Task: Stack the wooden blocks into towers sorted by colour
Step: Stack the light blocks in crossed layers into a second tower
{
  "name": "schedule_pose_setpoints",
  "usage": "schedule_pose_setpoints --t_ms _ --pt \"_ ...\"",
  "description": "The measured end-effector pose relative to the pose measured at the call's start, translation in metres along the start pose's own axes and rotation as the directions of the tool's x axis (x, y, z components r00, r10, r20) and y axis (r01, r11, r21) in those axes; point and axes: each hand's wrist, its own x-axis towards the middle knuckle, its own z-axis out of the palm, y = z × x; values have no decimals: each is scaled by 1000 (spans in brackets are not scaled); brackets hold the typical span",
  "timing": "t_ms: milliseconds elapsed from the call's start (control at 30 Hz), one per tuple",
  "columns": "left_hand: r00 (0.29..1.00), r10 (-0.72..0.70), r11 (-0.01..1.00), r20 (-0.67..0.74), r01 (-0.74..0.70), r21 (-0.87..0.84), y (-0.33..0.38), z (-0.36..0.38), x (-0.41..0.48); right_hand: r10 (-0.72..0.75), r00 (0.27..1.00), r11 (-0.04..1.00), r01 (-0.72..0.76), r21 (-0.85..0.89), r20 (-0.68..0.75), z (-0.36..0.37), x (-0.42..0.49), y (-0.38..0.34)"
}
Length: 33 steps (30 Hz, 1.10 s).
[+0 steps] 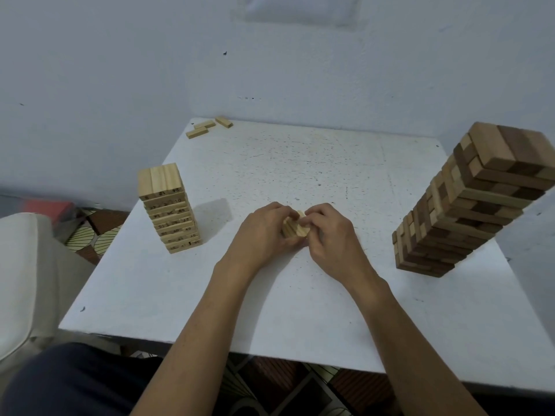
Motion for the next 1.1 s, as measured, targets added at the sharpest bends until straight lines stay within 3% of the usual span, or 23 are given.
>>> schedule_pose_setpoints --t_ms 200,400,700,967,1100 --pt "990 23 997 142 -12 -79 4 -9 -9 42 996 998 -39 -40 78 -3 -7 -7" --pt "963 21 1000 270 -20 -9 -1 -21 -10 44 991 998 -38 -51 123 -4 -3 -10" --pt "962 35 995 270 -59 82 -12 -33 -7 -85 956 994 99 -35 281 -13 -5 -10" --pt "973 46 997 227 -58 50 -11 -29 -13 -38 977 994 59 -95 208 -16 -11 -4" --pt "980 43 999 193 -46 12 -12 -24 -15 -41 973 999 47 -24 225 -16 -11 -5"
